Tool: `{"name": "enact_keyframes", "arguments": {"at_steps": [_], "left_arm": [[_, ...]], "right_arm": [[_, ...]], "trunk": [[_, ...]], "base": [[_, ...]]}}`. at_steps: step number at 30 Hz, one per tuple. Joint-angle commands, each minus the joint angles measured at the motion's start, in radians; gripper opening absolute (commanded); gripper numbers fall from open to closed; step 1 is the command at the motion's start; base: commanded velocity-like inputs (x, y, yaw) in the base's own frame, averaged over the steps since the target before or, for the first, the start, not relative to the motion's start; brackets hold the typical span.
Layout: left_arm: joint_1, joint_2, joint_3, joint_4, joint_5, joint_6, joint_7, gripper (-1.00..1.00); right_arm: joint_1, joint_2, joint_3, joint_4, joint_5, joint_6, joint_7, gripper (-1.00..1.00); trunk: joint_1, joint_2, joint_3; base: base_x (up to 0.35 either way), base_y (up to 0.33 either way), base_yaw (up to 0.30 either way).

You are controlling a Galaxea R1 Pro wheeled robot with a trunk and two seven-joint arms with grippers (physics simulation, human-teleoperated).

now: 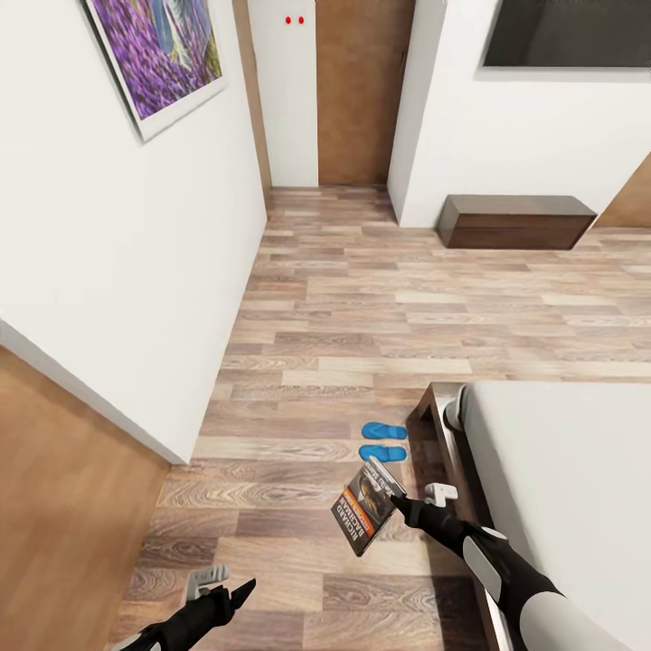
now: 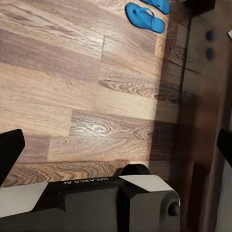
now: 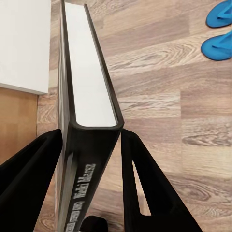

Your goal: In the bedroom, move the book from the bed onto either nightstand, and place the two sandals side by side next to the bed.

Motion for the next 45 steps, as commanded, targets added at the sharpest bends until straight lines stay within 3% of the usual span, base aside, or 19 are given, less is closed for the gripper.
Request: {"name": "enact_keyframes", "arguments": {"at_steps": [1, 26, 45], "left_arm": [[-0.001, 0.0, 0.007, 0.001, -0.011, -0.006, -0.002, 1.0], [-0.001, 0.0, 0.007, -0.001, -0.011, -0.006, -0.002, 1.0], [-0.001, -0.001, 0.007, -0.001, -0.011, -0.006, -0.002, 1.0]], "right_arm": [[0.0, -0.001, 0.004, -0.001, -0.01, 0.007, 0.001, -1.0], [0.0, 0.0, 0.004, -0.001, -0.011, 0.007, 0.001, -1.0], [0.0, -0.023, 0.0, -0.006, -0.008, 0.009, 0.0, -1.0]], "trunk": [[0.001, -0.002, 0.0], [0.001, -0.002, 0.041], [0.001, -0.002, 0.071]], "base": [[0.0, 0.0, 0.0], [0.0, 0.0, 0.0], [0.0, 0.0, 0.0]]}}
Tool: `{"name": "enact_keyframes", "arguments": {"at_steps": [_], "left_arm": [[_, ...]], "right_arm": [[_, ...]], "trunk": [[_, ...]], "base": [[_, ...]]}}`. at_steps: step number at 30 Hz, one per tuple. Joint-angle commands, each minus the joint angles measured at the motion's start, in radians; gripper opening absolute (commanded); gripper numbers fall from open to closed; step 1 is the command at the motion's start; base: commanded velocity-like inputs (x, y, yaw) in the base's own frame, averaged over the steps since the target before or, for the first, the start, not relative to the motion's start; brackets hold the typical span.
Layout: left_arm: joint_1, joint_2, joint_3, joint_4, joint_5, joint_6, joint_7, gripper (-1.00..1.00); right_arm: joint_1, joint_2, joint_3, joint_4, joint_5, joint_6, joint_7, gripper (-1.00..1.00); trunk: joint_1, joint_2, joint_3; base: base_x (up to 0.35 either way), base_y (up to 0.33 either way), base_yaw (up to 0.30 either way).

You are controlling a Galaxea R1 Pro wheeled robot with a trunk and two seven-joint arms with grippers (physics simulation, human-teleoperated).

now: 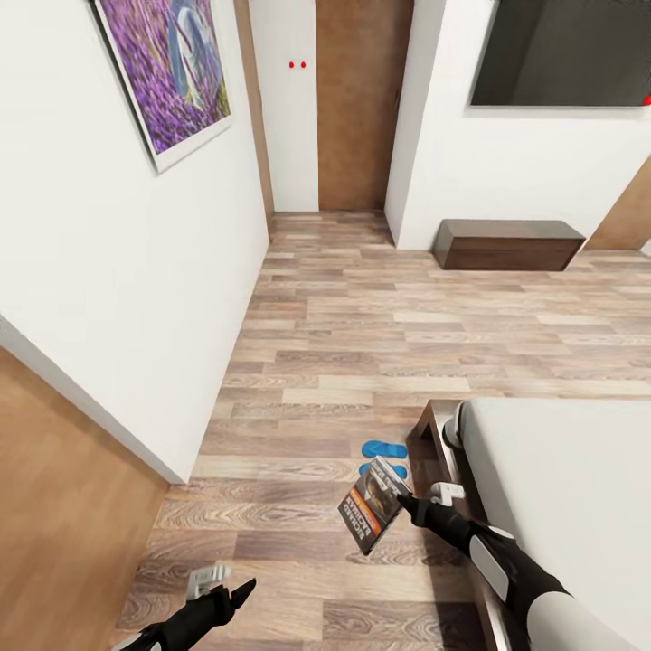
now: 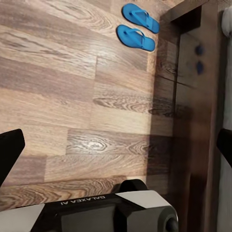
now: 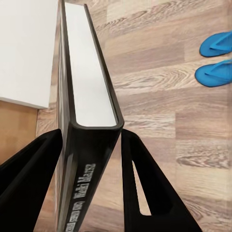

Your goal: In the bedroom, move the book from the bed onto either nightstand, and place the two sandals side by side next to the bed.

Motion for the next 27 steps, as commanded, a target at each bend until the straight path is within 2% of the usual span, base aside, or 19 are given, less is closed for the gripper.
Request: {"name": "enact_keyframes", "arguments": {"at_steps": [1, 3, 6, 9, 27], "left_arm": [[-0.001, 0.0, 0.007, 0.001, -0.011, -0.006, -0.003, 1.0], [-0.001, 0.0, 0.007, 0.001, -0.011, -0.006, -0.003, 1.0], [-0.001, -0.001, 0.007, 0.001, -0.011, -0.006, -0.003, 1.0], [-0.001, 0.0, 0.007, 0.001, -0.011, -0.006, -0.003, 1.0], [-0.001, -0.002, 0.007, 0.002, -0.011, -0.006, -0.003, 1.0]], "right_arm": [[0.0, -0.002, 0.004, -0.002, -0.01, 0.007, 0.001, -1.0], [0.0, -0.01, 0.002, -0.003, -0.009, 0.008, 0.001, -1.0], [0.0, -0.039, 0.0, -0.003, -0.01, 0.008, 0.002, -1.0], [0.0, -0.047, -0.001, -0.003, -0.01, 0.008, 0.002, -1.0], [0.0, -0.049, 0.004, -0.001, -0.011, 0.008, 0.003, -1.0]], "trunk": [[0.001, -0.002, 0.0], [0.001, -0.002, 0.003], [0.001, -0.002, 0.008], [0.001, -0.002, 0.013], [0.001, -0.002, 0.042]], "base": [[0.0, 0.0, 0.0], [0.0, 0.0, 0.0], [0.0, 0.0, -0.004], [0.0, 0.0, -0.037], [0.0, 0.0, -0.072]]}}
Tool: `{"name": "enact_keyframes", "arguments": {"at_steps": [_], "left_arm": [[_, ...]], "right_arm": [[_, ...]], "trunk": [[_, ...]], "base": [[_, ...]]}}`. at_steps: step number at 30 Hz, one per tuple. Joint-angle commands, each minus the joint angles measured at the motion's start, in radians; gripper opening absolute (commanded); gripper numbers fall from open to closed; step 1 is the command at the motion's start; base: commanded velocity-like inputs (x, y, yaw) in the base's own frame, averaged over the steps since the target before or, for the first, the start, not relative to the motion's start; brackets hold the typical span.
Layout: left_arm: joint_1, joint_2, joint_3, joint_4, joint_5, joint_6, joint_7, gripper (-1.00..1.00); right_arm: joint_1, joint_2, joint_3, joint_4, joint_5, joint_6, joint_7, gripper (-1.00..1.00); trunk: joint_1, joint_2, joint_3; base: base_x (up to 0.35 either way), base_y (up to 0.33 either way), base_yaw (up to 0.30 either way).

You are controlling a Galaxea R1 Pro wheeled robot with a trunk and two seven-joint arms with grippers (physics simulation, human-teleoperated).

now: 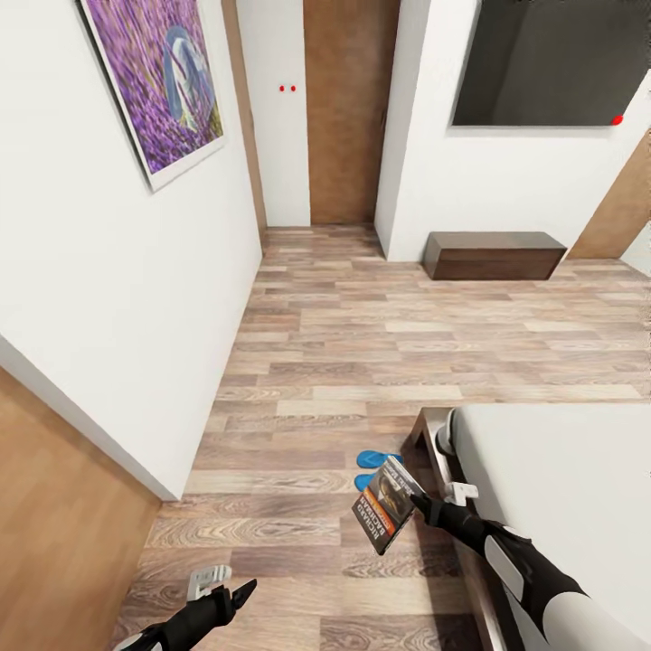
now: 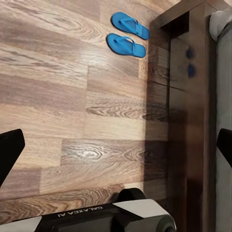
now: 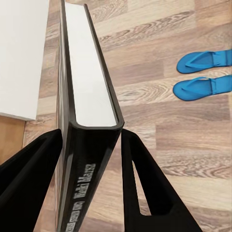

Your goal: In the bedroom, move the book from the bed onto either nightstand, and place the two sandals side by side next to the bed.

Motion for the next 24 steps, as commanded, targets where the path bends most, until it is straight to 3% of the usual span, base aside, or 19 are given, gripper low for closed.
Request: {"name": "enact_keyframes", "arguments": {"at_steps": [1, 24], "left_arm": [[-0.001, 0.0, 0.007, 0.001, -0.011, -0.006, -0.003, 1.0], [-0.001, 0.001, 0.008, 0.001, -0.011, -0.006, -0.003, 1.0]], "right_arm": [[-0.001, -0.001, 0.004, -0.001, -0.01, 0.007, 0.001, -1.0], [0.0, 0.0, 0.009, 0.002, -0.009, 0.0, -0.002, -1.0]], "trunk": [[0.001, -0.002, 0.0], [0.001, -0.002, 0.026]], "base": [[0.0, 0.0, -0.076], [0.0, 0.0, -0.033]]}}
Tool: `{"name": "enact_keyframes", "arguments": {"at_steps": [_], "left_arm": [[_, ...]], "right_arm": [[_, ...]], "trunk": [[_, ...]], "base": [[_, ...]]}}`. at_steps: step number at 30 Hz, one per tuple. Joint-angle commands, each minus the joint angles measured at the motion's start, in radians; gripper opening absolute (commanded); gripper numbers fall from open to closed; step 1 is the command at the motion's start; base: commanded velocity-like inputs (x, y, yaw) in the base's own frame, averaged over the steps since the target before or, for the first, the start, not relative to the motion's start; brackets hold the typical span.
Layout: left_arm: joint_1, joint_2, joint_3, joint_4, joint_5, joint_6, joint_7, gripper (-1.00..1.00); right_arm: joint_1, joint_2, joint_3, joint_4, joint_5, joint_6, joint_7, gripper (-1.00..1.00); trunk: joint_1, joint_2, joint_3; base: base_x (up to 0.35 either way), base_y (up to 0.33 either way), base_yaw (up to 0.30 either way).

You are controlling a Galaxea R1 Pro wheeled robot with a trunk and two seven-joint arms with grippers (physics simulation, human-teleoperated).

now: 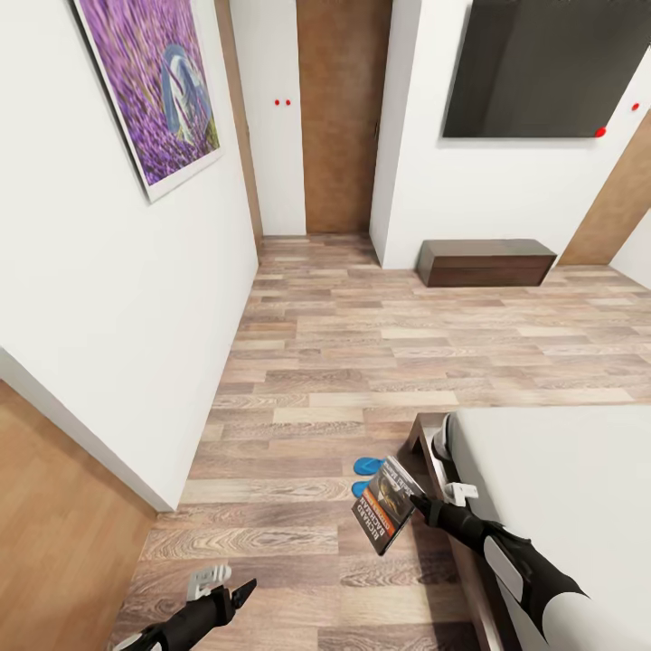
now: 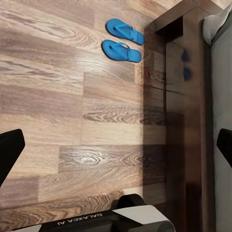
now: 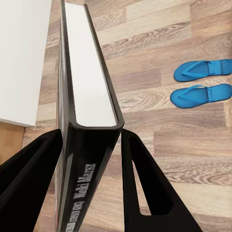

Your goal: In the bedroom, move the book from the bed onto either nightstand, and place the two sandals side by side next to the bed.

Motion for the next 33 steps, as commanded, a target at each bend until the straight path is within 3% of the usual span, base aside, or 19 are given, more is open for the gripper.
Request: {"name": "enact_keyframes", "arguments": {"at_steps": [1, 33], "left_arm": [[-0.001, 0.0, 0.007, 0.001, -0.011, -0.006, -0.002, 1.0], [-0.001, 0.0, 0.007, 0.001, -0.011, -0.006, -0.002, 1.0]], "right_arm": [[-0.001, -0.001, 0.004, -0.001, -0.011, 0.007, 0.001, -1.0], [-0.001, -0.001, 0.003, -0.003, -0.011, 0.011, 0.002, -1.0]], "trunk": [[0.001, -0.002, 0.0], [0.001, -0.002, 0.052]], "base": [[0.0, 0.0, 0.0], [0.0, 0.0, 0.0]]}}
